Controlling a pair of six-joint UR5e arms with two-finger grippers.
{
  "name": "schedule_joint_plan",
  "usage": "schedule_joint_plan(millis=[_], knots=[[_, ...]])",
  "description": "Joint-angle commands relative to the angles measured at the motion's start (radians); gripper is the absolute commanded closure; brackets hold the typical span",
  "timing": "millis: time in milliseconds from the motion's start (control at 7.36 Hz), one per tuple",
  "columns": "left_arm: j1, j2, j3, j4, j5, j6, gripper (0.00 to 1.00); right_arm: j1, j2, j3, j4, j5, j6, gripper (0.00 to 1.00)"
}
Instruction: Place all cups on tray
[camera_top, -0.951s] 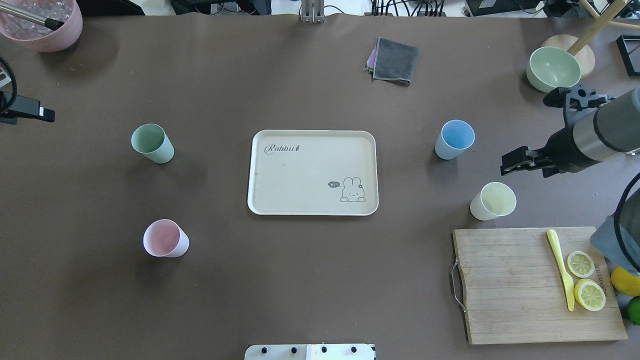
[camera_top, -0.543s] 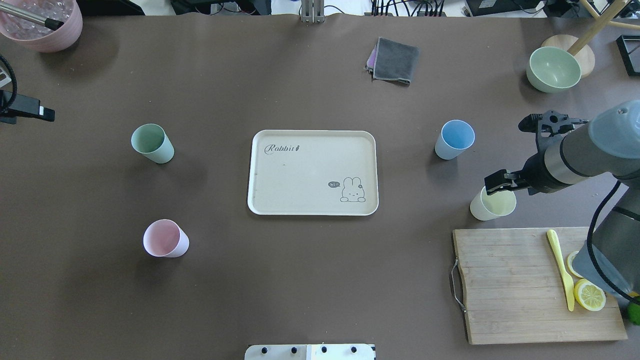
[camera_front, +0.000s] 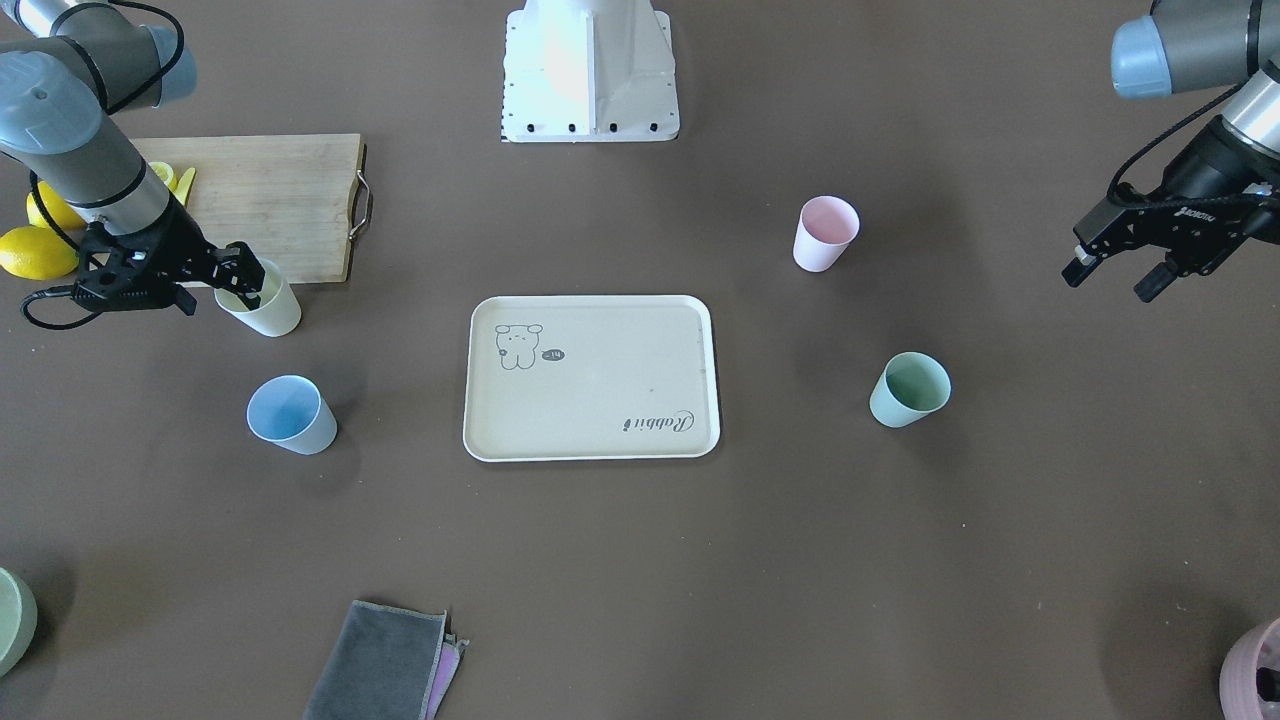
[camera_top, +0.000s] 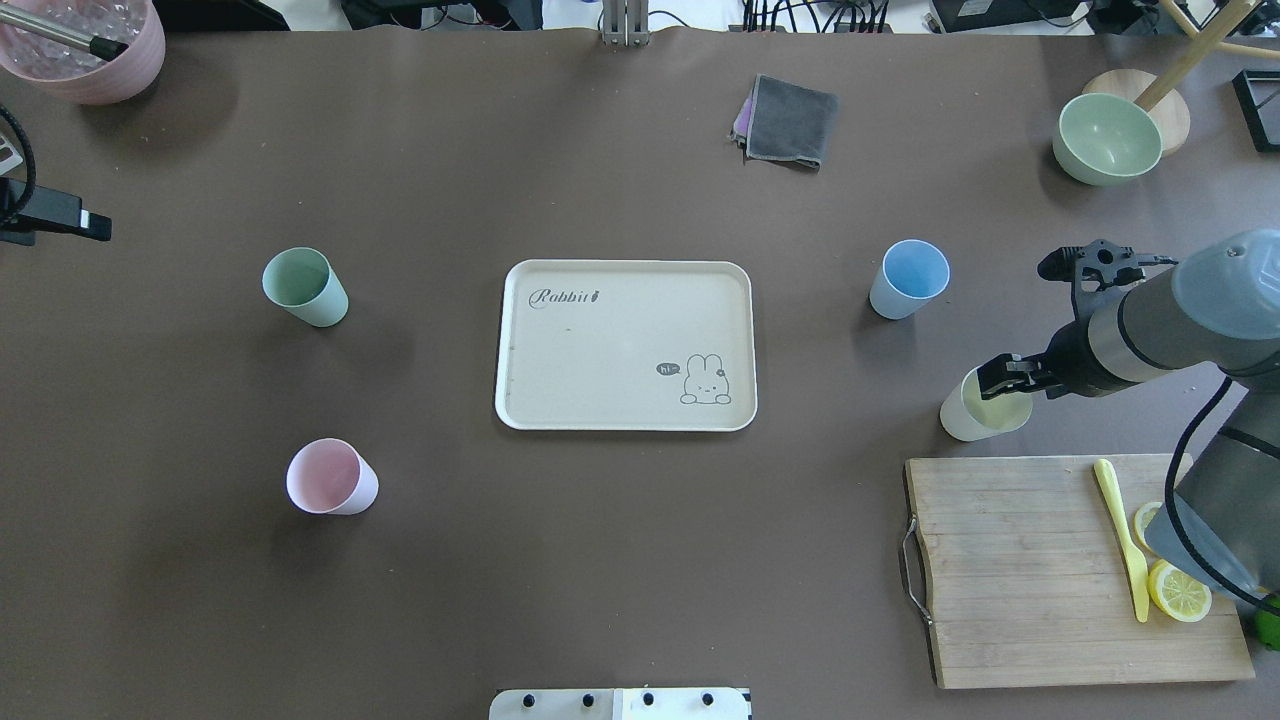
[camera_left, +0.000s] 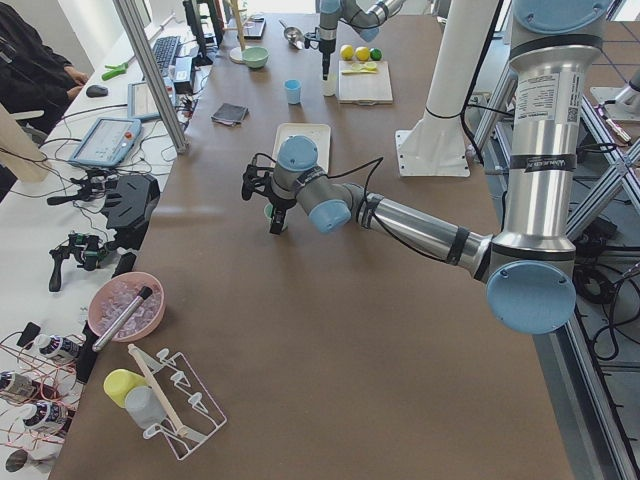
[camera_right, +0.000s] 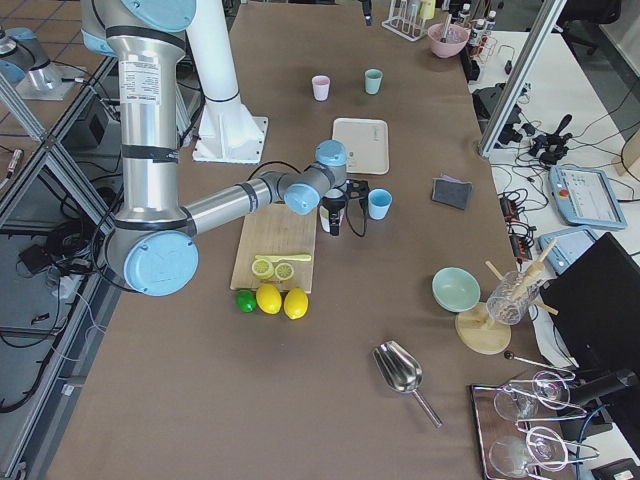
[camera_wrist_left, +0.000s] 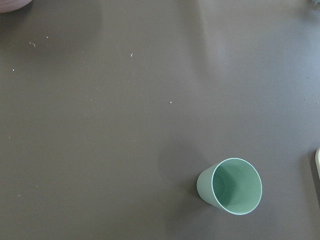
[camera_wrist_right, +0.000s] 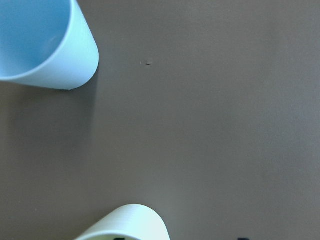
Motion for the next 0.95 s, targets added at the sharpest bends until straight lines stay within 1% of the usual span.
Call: schedule_joint_plan(millis=[0, 272, 407, 543, 679, 815], knots=[[0.0, -0.005, 0.004, 0.0, -0.003, 0.0, 0.02, -0.005, 0.004, 0.004, 0.04, 0.0, 0.001, 1.0], [0.0, -0.014, 0.007, 0.0, -0.004, 0.0, 0.02, -0.011, 0.015, -0.001, 0.039, 0.004, 0.001, 1.0], [0.0, -0.014, 0.007, 0.0, -0.004, 0.0, 0.02, -0.011, 0.027, 0.013, 0.031, 0.021, 0.001, 1.0], [0.0, -0.013, 0.007, 0.0, -0.004, 0.0, 0.02, 0.02, 0.064, 0.039, -0.008, 0.076, 0.001, 1.0], [0.0, -0.013, 0.007, 0.0, -0.003, 0.0, 0.02, 0.057, 0.143, 0.06, -0.101, 0.13, 0.007, 1.0], [0.001, -0.011, 0.001, 0.002, 0.003, -0.006, 0.02, 0.053, 0.226, 0.083, -0.198, 0.13, 0.074, 1.0]])
